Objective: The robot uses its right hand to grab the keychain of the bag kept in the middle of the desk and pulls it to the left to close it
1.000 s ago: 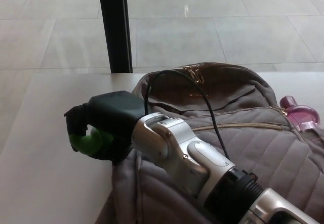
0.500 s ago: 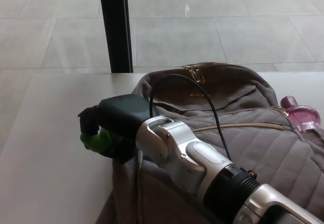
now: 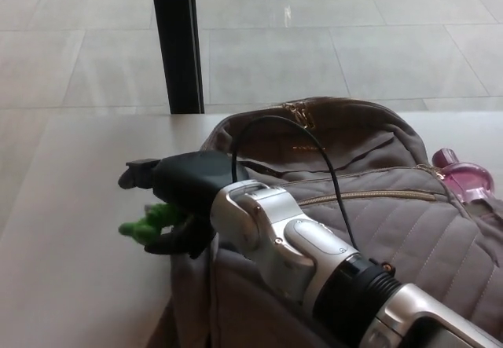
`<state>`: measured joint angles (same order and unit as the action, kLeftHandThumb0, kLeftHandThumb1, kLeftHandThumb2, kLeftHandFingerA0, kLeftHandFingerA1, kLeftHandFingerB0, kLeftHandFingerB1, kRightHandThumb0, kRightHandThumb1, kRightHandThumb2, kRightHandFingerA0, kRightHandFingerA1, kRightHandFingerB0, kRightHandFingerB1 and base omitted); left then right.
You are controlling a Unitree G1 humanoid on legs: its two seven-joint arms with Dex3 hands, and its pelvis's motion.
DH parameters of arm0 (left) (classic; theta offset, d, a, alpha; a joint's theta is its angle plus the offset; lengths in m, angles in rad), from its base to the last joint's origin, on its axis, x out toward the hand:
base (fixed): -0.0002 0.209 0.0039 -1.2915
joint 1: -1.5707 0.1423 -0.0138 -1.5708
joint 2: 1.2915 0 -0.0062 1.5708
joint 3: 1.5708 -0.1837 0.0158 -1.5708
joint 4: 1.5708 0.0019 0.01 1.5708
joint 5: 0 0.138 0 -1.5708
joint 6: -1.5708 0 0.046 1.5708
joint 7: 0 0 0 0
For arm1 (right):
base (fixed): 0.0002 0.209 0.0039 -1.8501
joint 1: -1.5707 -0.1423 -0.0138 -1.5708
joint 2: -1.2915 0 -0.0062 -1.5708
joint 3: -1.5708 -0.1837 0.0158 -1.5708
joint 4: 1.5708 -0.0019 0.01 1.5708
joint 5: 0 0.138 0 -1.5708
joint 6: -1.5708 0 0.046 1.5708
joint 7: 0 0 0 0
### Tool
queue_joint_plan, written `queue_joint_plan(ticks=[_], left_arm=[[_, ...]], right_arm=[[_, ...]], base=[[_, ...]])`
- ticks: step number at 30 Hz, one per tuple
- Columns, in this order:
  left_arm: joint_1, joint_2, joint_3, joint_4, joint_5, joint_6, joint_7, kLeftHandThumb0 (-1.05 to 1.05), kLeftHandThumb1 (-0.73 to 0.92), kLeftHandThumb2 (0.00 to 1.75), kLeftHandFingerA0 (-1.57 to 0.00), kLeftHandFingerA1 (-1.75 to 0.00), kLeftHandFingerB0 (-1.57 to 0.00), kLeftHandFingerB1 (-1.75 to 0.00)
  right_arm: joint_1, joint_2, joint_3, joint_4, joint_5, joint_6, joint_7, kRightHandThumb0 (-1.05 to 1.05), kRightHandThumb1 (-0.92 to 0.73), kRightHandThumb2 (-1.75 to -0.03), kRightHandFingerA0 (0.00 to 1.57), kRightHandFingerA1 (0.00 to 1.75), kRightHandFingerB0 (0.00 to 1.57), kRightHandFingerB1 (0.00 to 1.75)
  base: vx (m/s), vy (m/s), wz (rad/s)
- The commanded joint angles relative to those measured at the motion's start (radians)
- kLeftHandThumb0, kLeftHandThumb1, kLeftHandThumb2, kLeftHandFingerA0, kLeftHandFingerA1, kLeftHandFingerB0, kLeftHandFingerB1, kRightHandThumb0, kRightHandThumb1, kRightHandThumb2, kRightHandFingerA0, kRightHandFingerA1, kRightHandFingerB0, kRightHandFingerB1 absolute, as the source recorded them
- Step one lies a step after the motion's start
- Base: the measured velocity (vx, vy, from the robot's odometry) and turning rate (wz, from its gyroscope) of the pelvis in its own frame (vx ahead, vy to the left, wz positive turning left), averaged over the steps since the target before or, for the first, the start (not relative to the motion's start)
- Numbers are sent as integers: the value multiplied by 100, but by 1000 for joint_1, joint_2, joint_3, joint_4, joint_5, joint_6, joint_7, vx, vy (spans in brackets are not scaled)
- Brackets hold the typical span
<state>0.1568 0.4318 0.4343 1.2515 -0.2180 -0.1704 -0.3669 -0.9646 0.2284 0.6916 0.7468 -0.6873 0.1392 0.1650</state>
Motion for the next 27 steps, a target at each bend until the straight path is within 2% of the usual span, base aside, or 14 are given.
queue_joint_plan(ticks=[1,2,3,5,6,7,8,9,10,13,14,15,16,27], left_arm=[[17,11,-1,-2,-1,-13,0,-105,92,102,-63,-120,-28,-103],[17,10,-1,-2,-1,-14,-1,-105,92,102,-63,-120,-28,-103],[14,14,-2,-2,1,-4,8,-105,80,139,-68,-108,-35,-88],[17,17,-4,-3,4,-8,5,-105,80,140,-69,-109,-31,-86],[15,16,0,-1,-1,-3,8,-105,92,101,-58,-119,-25,-100],[16,16,3,-1,-3,-1,9,-105,92,101,-57,-119,-25,-100],[16,17,6,0,-6,2,11,-105,78,139,-69,-109,-31,-86],[17,17,6,2,-5,1,14,-105,78,139,-68,-109,-35,-89],[19,19,4,3,-2,-3,15,-105,92,101,-60,-120,-27,-103],[27,22,3,4,1,-8,16,-105,92,101,-61,-113,-32,-94],[28,26,-1,5,5,-5,18,-105,92,101,-59,-119,-26,-103],[31,28,0,5,5,-6,17,-105,92,101,-59,-119,-26,-103],[32,28,1,5,4,-6,17,-105,92,101,-59,-119,-26,-103],[65,26,4,10,1,-13,11,-105,92,101,-59,-119,-26,-103]], right_arm=[[-163,201,-33,-75,144,289,450,-105,-58,-103,0,12,0,13],[-163,200,-35,-78,146,293,454,-105,-58,-103,0,12,0,13],[-179,190,-51,-83,160,313,477,-104,-58,-103,0,11,0,9],[-200,160,-50,-118,163,335,528,-105,-58,-104,0,12,0,10],[-206,140,-45,-141,160,333,550,-105,-63,-64,0,9,0,0],[-213,126,-45,-159,162,335,568,-105,-64,-63,0,9,0,0],[-225,112,-68,-185,184,378,598,-105,-54,-102,0,8,0,0],[-231,86,-75,-220,187,394,620,-105,-55,-105,0,11,0,0],[-239,40,-71,-268,175,385,644,-105,-67,-64,0,29,0,0],[-243,-1,-126,-346,218,460,694,-105,-65,-63,0,10,0,0],[-262,-55,-177,-422,255,547,746,-105,-54,-104,0,7,0,0],[-263,-57,-182,-432,257,558,753,-105,-54,-104,0,7,0,0],[-258,-78,-230,-477,284,611,750,-105,-71,-64,0,0,0,0],[-231,-66,-210,-530,275,668,774,-105,-71,-64,0,0,0,0]], base=[[0,0,0],[0,0,0],[0,0,0],[0,0,0],[0,0,0],[0,0,0],[0,0,0],[0,0,0],[0,0,0],[0,0,0],[0,0,0],[0,0,0],[0,0,0],[0,0,0]])
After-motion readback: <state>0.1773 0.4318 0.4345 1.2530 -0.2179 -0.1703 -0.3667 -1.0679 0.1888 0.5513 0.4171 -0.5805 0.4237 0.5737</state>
